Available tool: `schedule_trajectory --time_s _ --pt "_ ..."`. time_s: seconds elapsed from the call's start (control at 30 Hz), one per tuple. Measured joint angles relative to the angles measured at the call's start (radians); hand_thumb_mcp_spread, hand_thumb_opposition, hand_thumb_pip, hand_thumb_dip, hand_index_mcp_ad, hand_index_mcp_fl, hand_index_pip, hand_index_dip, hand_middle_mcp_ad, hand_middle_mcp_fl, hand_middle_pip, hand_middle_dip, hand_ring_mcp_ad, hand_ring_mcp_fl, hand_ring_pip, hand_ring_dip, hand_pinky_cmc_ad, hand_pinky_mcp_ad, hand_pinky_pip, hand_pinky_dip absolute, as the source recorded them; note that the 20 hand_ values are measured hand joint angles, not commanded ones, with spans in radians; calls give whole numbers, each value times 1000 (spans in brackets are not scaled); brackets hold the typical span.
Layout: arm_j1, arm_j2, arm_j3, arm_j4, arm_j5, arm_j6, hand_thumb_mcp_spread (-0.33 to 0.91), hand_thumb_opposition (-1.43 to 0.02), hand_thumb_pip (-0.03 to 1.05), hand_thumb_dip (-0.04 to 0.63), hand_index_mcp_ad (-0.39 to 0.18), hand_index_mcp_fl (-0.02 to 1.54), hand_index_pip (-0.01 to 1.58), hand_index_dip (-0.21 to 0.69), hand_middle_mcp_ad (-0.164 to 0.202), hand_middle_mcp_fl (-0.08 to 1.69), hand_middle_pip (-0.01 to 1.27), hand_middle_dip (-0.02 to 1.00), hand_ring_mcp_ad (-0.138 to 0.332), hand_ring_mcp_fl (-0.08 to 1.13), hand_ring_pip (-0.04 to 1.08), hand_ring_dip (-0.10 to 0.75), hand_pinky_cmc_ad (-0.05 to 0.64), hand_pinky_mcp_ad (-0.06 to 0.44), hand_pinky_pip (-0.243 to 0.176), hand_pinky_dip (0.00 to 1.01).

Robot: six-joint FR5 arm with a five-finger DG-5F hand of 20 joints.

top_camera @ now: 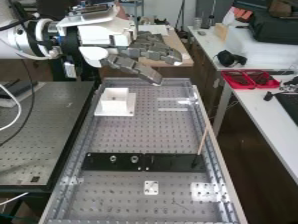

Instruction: Grab the smaller nut and place it in the white container

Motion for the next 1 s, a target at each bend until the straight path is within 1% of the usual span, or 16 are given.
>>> schedule_trajectory --time_s 0.03,0.07,0.1,0.13,0.17,0.2,0.27,0.3,0.37,0.57,0.67,1.0 --pt "5 3 10 -7 34 3 267 -791 606 188 -169 24 688 -28 66 82 133 300 110 14 103 152 393 311 -61 463" --pt "11 6 19 -13 67 3 257 -789 602 188 -162 19 656 -28 70 79 133 300 124 14 103 152 394 316 -61 473" --pt "12 6 20 -14 71 3 239 -773 602 187 -154 24 639 -28 66 82 129 300 126 14 103 152 394 328 -61 487" --pt "18 8 28 -20 101 2 239 -775 602 176 -152 21 618 -28 66 82 133 300 122 17 103 152 396 330 -58 492" --pt "25 10 37 -28 127 -1 225 -775 602 171 -152 24 607 -24 70 82 129 300 126 17 103 152 396 328 -75 506" --pt "28 10 41 -32 137 -2 223 -775 602 169 -152 19 595 -24 70 79 133 300 126 17 103 152 412 326 -87 518" --pt "41 13 55 -47 184 -10 222 -775 602 155 -152 23 564 -12 70 79 129 300 127 17 103 152 417 333 -91 527" --pt "42 13 57 -49 189 -12 222 -775 602 155 -152 24 548 -12 70 82 133 300 126 17 106 152 429 340 -91 531" --pt "53 15 67 -61 219 -21 222 -775 606 155 -152 24 517 -12 70 80 129 300 129 17 106 152 429 340 -91 536" --pt "70 20 75 -67 254 -22 211 -775 614 159 -152 21 471 2 70 80 129 300 129 17 105 152 429 339 -91 536" --pt "76 20 75 -66 264 -23 211 -775 614 159 -136 35 468 17 66 82 129 300 129 17 105 152 429 339 -91 536" --pt "83 13 94 -94 260 -24 211 -775 614 159 -136 37 454 21 70 80 129 300 129 17 105 152 429 339 -91 536"
